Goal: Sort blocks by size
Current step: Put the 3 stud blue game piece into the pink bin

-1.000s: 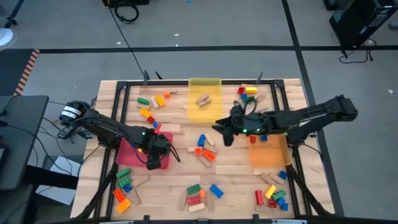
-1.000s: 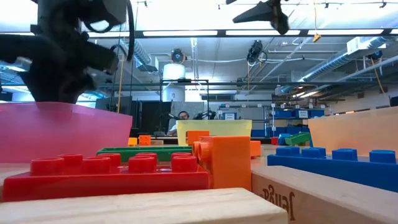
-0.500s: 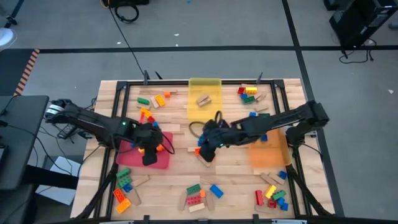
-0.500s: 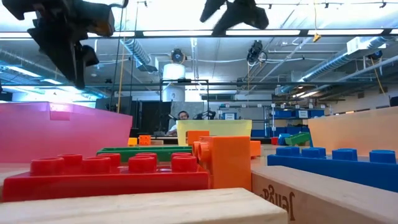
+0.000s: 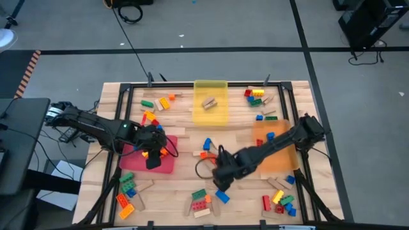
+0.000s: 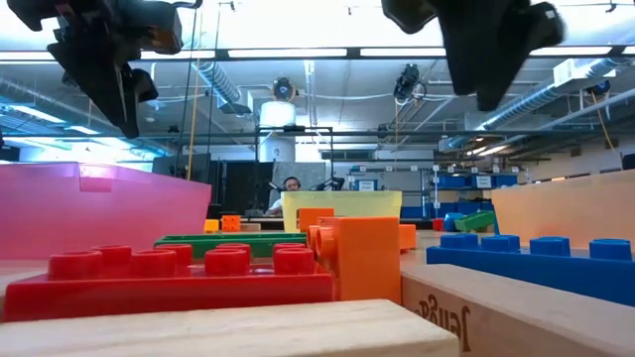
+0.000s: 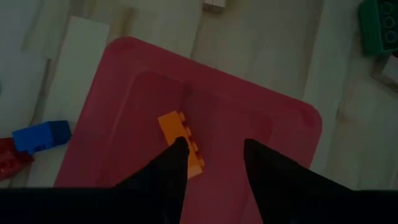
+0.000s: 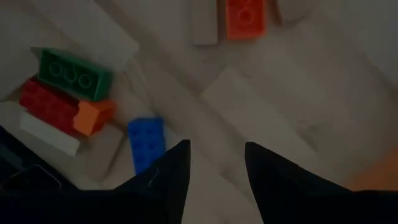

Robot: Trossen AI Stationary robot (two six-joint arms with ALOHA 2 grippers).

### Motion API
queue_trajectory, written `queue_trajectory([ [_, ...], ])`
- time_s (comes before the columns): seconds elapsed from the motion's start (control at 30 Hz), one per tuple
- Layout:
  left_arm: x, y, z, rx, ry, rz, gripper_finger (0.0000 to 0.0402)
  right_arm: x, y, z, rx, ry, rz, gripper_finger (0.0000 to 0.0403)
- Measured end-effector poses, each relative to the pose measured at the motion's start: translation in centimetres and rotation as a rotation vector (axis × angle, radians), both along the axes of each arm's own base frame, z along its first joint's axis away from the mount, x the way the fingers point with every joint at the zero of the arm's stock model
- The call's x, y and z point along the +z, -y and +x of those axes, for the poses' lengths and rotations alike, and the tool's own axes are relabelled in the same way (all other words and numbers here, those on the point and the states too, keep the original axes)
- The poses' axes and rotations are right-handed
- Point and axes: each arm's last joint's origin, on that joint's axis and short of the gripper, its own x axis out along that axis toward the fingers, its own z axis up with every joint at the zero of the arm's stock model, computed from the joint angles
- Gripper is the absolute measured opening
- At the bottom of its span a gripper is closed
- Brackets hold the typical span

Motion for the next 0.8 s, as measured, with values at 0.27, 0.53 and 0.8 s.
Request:
queue_trajectory([
  [0.27, 0.0, 0.0, 0.0, 0.0, 0.001, 0.0, 0.0165, -1.0, -3.4, -1.0, -0.056, 0.027, -0.039, 0.0192],
  [0.53, 0.0, 0.0, 0.0, 0.0, 0.001, 0.0, 0.0165, -1.7, -6.1, -1.1, -0.054, 0.137, -0.046, 0.0259],
  [0.8, 0.0, 0.1, 0.0, 0.0, 0.003, -0.007, 0.0165, -6.1, -7.7, 0.4, -0.041, 0.057, 0.038, 0.0299],
])
